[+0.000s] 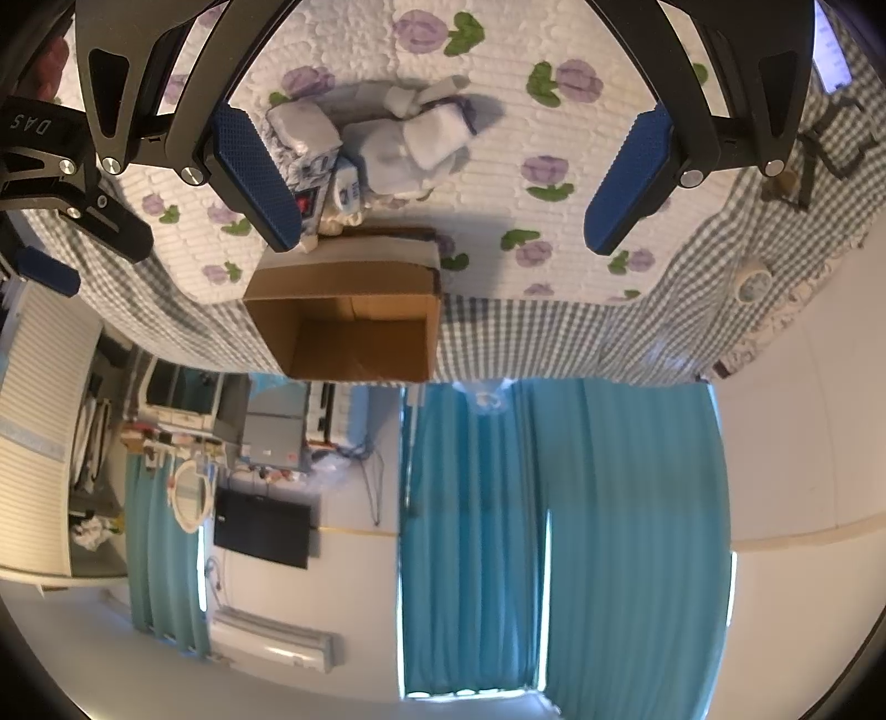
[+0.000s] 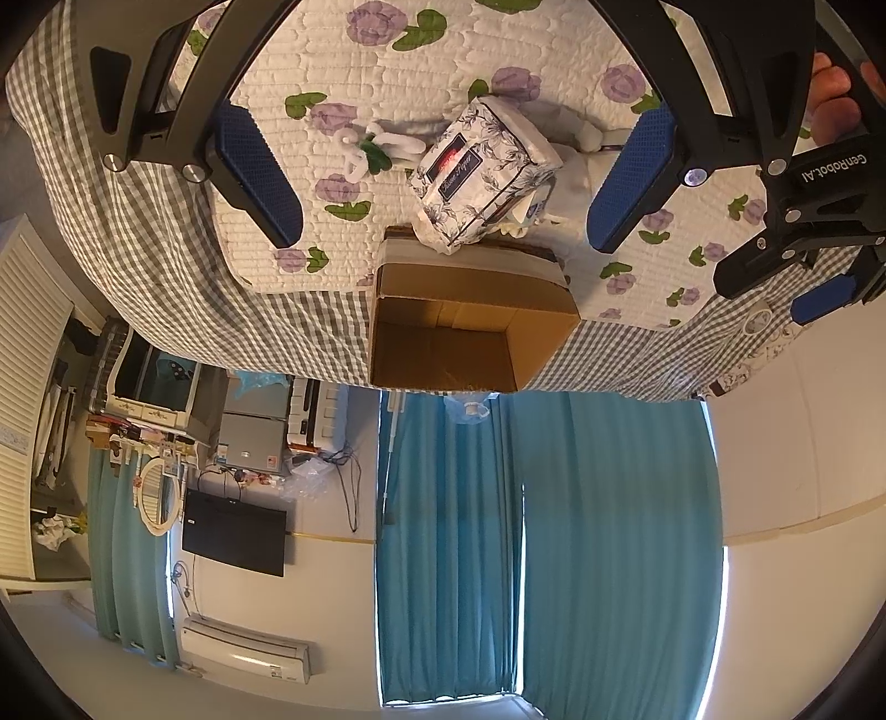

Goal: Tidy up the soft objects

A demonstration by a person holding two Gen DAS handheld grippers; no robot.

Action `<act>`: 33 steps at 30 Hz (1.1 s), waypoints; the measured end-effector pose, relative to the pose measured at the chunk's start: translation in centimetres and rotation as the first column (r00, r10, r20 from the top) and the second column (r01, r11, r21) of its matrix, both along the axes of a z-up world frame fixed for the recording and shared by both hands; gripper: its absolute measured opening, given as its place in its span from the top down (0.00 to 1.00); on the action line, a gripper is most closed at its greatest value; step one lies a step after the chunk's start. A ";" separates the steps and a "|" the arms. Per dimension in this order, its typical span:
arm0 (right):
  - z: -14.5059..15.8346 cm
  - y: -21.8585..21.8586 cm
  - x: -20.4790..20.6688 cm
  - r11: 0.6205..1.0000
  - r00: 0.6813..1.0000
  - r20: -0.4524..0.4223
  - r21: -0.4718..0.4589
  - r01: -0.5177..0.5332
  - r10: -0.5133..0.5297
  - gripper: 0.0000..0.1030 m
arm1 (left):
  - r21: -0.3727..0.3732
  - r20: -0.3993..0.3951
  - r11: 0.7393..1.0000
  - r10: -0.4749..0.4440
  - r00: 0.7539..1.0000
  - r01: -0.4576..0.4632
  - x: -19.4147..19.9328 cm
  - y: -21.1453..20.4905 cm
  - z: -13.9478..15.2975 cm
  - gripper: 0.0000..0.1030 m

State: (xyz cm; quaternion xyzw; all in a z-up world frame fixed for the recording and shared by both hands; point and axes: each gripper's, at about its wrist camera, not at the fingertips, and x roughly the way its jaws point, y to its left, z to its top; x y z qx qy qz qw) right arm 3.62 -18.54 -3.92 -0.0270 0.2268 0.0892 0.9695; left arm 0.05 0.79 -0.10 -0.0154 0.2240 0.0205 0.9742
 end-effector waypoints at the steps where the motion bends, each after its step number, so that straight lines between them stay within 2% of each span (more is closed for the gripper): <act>1: 0.0 0.0 0.0 1.000 1.000 -0.001 -0.001 -0.002 0.002 0.00 | 0.000 0.001 1.000 -0.001 1.000 0.001 0.0 -0.1 0.0 0.00; 18: -0.1 0.9 0.4 1.000 1.000 -0.020 -0.012 -0.024 0.023 0.00 | 0.000 -0.002 1.000 -0.005 1.000 0.005 -0.2 -0.2 -0.6 0.00; 26: 0.3 1.1 -0.5 0.999 0.999 -0.010 -0.022 -0.041 0.041 0.00 | -0.005 0.022 1.000 -0.026 0.999 0.026 -1.1 0.0 -0.1 0.00; 30: -0.4 1.5 -0.1 0.998 0.998 -0.040 -0.026 -0.050 0.049 0.00 | -0.010 -0.008 1.000 -0.012 1.000 0.012 -0.4 0.7 -0.8 0.00; 33: -2.2 2.1 1.4 0.997 0.992 -0.105 -0.013 -0.072 0.070 0.00 | -0.012 -0.056 1.000 -0.007 0.998 0.007 0.7 1.1 -2.4 0.00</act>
